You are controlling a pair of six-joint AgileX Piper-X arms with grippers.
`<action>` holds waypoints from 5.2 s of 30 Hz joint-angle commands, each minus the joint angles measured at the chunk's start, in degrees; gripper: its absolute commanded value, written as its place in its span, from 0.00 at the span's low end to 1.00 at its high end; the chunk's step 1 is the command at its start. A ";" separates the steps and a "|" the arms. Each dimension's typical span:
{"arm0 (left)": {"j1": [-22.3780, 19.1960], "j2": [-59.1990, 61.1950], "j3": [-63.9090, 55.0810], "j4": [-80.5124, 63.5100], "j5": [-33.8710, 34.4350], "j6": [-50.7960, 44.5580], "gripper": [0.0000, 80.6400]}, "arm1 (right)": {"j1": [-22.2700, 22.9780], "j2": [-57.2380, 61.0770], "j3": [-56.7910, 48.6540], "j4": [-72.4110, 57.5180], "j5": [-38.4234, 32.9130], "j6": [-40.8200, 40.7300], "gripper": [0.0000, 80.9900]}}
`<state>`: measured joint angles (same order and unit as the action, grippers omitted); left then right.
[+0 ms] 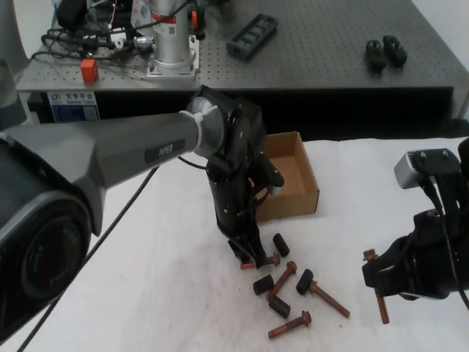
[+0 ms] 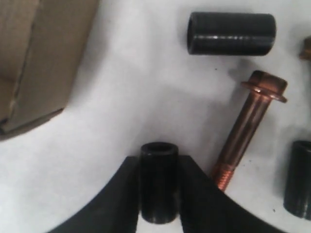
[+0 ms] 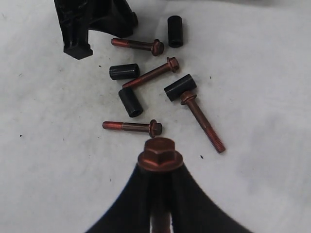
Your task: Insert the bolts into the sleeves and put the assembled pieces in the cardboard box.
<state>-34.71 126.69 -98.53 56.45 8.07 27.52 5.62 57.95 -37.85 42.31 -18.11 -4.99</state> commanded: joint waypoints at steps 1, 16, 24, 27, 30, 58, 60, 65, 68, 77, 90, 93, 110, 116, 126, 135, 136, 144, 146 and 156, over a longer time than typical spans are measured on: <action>-0.13 1.04 -0.12 2.83 -1.81 0.48 0.15 | -0.25 -0.55 -0.19 -0.25 -0.89 0.17 0.04; 1.31 -19.03 1.39 -0.64 8.13 -13.72 0.01 | -0.10 -4.17 -0.19 -20.45 -11.60 13.45 0.04; -0.94 -45.85 38.48 -37.46 21.35 -26.35 0.01 | 6.74 -6.28 -0.19 -51.98 -11.55 31.39 0.04; -2.87 -53.64 51.50 -54.75 27.35 -29.26 0.01 | 10.22 -5.13 -0.19 -57.64 -11.16 35.13 0.04; -4.18 -58.75 58.67 -68.03 28.64 -34.12 0.01 | 12.97 -4.14 -0.19 -58.00 -11.05 35.54 0.04; -4.28 -62.48 61.26 -72.02 30.34 -39.09 0.01 | 15.19 -2.97 -0.19 -47.83 -15.16 30.66 0.04; -4.28 -62.48 61.26 -72.02 30.34 -39.09 0.01 | 15.19 -2.97 -0.19 -47.83 -15.59 30.66 0.04; -4.28 -62.48 61.26 -72.78 29.39 -39.16 0.01 | 15.19 -2.97 -0.19 -46.33 -16.15 29.13 0.04; -4.28 -62.48 61.26 -73.88 27.55 -39.48 0.01 | 15.19 -2.97 -0.19 -43.68 -16.56 28.09 0.03; -4.28 -62.48 61.26 -74.17 25.50 -38.67 0.01 | 15.19 -2.97 -0.19 -42.70 -19.41 25.51 0.56; -3.41 -58.43 58.04 -74.07 12.48 -43.77 0.01 | -1.28 -18.37 -0.19 -22.01 -12.97 18.98 0.52; -1.86 -51.80 51.34 -70.06 11.73 -47.00 0.01 | -4.54 -22.12 -0.19 -11.27 -6.92 14.70 0.52; -0.45 7.11 -23.74 -19.16 2.61 -43.51 0.01 | -6.22 -24.09 -0.19 10.08 10.30 11.59 0.52; -0.45 18.70 -37.41 -13.64 4.19 -46.27 0.01 | -6.22 -24.09 -0.19 10.07 10.30 11.59 0.52; -0.45 20.13 -39.03 -13.48 6.77 -47.27 0.41 | -6.11 -16.87 -0.32 10.07 9.59 7.25 0.52; 0.99 8.54 -39.02 6.72 -0.50 -36.26 0.43 | -3.32 7.81 -5.43 4.82 9.38 -5.08 0.52; 0.96 7.46 -39.02 9.02 -4.33 -34.88 0.41 | -2.09 11.52 -7.01 4.86 9.38 -5.93 0.52; 0.96 1.25 -31.76 17.89 -14.02 -30.02 0.40 | 6.80 36.71 -18.94 6.42 15.01 -12.78 0.47; 0.96 -0.72 -27.38 15.84 -14.02 -30.12 0.40 | 8.48 40.59 -20.70 6.42 15.01 -12.92 0.46; 0.96 -16.36 0.48 0.45 -9.58 -26.90 0.40 | 10.90 46.24 -21.76 3.87 20.10 -12.68 0.03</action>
<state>-33.70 119.41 -109.37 64.48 -5.08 -2.72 16.04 102.89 -58.99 45.93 1.79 -17.35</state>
